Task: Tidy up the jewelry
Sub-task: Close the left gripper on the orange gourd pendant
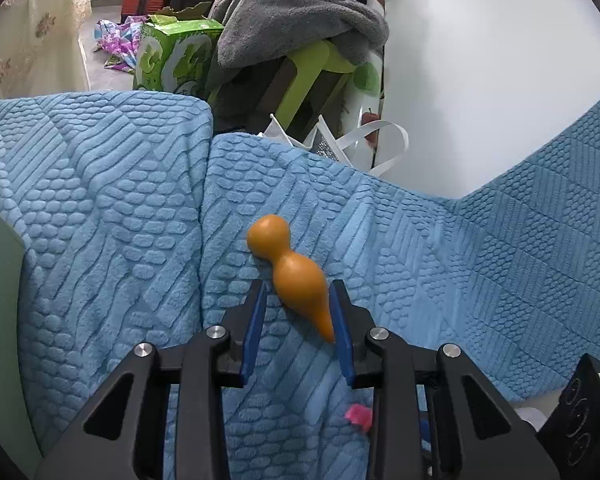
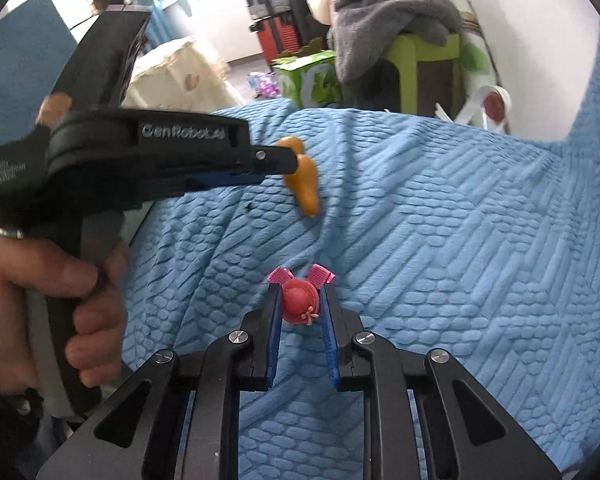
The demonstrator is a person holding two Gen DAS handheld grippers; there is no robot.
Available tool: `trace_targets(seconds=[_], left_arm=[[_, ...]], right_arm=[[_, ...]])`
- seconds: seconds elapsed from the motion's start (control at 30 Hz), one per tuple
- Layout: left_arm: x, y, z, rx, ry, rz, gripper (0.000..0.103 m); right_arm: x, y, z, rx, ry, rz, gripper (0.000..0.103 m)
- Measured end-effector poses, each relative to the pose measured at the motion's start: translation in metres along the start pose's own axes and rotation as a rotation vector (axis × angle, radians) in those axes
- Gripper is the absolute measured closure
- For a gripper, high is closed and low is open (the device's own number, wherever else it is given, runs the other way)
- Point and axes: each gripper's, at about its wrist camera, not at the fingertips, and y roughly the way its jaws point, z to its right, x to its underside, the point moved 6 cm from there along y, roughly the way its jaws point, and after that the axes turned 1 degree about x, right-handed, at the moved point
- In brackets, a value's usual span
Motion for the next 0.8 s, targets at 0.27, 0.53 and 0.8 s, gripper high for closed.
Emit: trace_targets(seconds=[0.27,0.53,0.8], left_arm=[[-0.007,0.018,0.005,-0.053,-0.001,-0.011,0.070],[0.001,0.021,0.009,-0.069,0.028,-0.028,0.072],[0.014,-0.008,0.011,-0.030,0.056,-0.027,0.072]], right_arm=[[-0.005,-0.007,0.028,0.051,0.110,0.015,0.086],[-0.004,-0.010,0.031,0.072,0.124,0.010,0.086],[0.000,-0.015,0.026,0.101,0.123,0.007,0.086]])
